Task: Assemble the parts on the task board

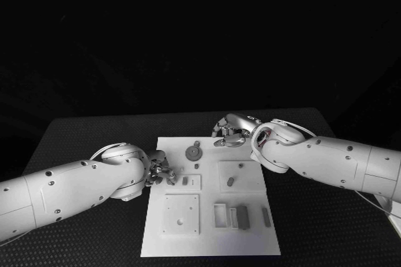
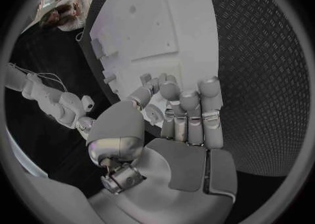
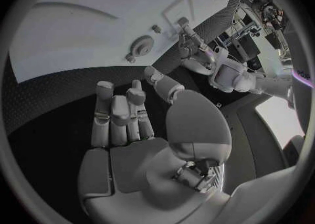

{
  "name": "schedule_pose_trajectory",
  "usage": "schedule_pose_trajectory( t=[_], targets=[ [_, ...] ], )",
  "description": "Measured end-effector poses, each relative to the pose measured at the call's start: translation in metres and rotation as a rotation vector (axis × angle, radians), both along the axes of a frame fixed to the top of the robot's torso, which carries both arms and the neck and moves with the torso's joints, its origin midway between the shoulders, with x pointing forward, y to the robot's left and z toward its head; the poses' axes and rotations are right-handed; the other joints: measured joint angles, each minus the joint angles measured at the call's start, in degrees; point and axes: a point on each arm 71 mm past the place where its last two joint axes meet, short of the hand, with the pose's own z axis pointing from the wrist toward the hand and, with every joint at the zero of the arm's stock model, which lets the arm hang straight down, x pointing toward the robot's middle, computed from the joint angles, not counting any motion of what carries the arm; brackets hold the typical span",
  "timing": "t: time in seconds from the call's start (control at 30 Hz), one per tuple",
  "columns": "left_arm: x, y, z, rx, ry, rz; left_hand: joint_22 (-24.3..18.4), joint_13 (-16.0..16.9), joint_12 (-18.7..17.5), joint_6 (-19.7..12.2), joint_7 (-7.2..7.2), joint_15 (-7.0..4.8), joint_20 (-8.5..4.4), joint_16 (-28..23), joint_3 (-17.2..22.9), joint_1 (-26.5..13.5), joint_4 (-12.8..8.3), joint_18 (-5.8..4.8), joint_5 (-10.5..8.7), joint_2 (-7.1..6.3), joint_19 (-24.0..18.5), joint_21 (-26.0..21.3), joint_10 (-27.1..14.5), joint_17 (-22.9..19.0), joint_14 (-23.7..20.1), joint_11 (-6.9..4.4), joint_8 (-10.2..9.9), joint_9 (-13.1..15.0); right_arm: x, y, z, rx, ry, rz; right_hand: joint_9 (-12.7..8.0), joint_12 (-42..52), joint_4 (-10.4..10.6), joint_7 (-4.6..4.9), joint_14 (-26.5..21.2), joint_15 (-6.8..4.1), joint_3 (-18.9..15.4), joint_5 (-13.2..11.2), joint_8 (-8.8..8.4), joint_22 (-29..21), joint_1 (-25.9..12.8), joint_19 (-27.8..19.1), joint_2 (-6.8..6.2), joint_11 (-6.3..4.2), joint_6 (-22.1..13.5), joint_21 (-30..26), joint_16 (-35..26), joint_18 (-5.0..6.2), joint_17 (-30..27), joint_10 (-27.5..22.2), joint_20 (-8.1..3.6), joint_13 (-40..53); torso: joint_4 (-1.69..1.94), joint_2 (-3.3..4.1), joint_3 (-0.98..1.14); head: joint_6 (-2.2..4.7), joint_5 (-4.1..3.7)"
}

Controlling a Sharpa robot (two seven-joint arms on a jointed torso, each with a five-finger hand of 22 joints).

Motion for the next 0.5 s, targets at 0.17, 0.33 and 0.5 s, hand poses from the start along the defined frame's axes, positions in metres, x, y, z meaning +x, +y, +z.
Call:
schedule_pose_trajectory(
  t=[0.17, 0.33, 0.5],
  targets=[
    [0.0, -0.0003, -0.0002, -0.003, -0.005, 0.003, 0.0, 0.1, 0.0, 0.2, 0.0, -0.02, 0.07, 0.0, 0.0, -0.1, -0.1, 0.0, 0.89, 0.05, 0.1, 0.2, 0.0, 0.1, 0.2, -0.03, 0.2, -0.1, 0.0, 0.0, 0.0, 0.0, 0.0, 0.0, 0.0, 0.0, 0.0, 0.0, 0.0, 0.0, 0.0, 0.0, 0.0, 0.0, 0.0, 0.0, 0.0, 0.0, 0.0, 0.0, 0.0, 0.0, 0.0, 0.0, 0.0, 0.0, -0.01, 0.01, 0.0, 0.06, 0.03],
    [0.0001, -0.0007, -0.0002, -0.007, -0.011, 0.007, 0.0, 0.1, 0.0, 0.3, 0.01, 0.16, 0.08, 0.0, -0.1, -0.6, -0.1, 0.0, 1.1, 0.53, 0.1, 0.2, 0.2, 0.1, 0.4, -0.03, 0.3, -0.2, 0.0, 0.0001, 0.0, 0.0, 0.0, 0.0, 0.0, 0.0, 0.0, -0.09, 0.0, 0.0, 0.0, 0.0, 0.0, 0.0, 0.0, 0.0, 0.0, 0.0, -0.1, 0.0, 0.0, 0.0, 0.0, 0.0, 0.0, 0.0, -0.02, 0.01, 0.01, 0.09, 0.08],
    [-0.0007, -0.0002, -0.0006, -0.012, -0.016, 0.01, 0.0, 0.0, 0.0, 0.3, 0.03, 0.16, 0.08, 0.0, -0.2, -0.9, -0.2, 0.0, 1.1, 0.77, 0.1, 0.2, 0.2, 0.1, 0.4, -0.04, 0.3, -0.3, 0.0, 0.0, 0.0, 0.0, 0.0, 0.0, 0.0, 0.0, 0.0, 0.06, 0.0, 0.0, 0.0, 0.0, 0.0, 0.0, 0.0, 0.0, 0.0, 0.0, 0.1, 0.0, 0.0, 0.0, 0.0, 0.0, 0.0, 0.0, -0.02, 0.01, -0.03, 0.11, 0.08]
  ],
)
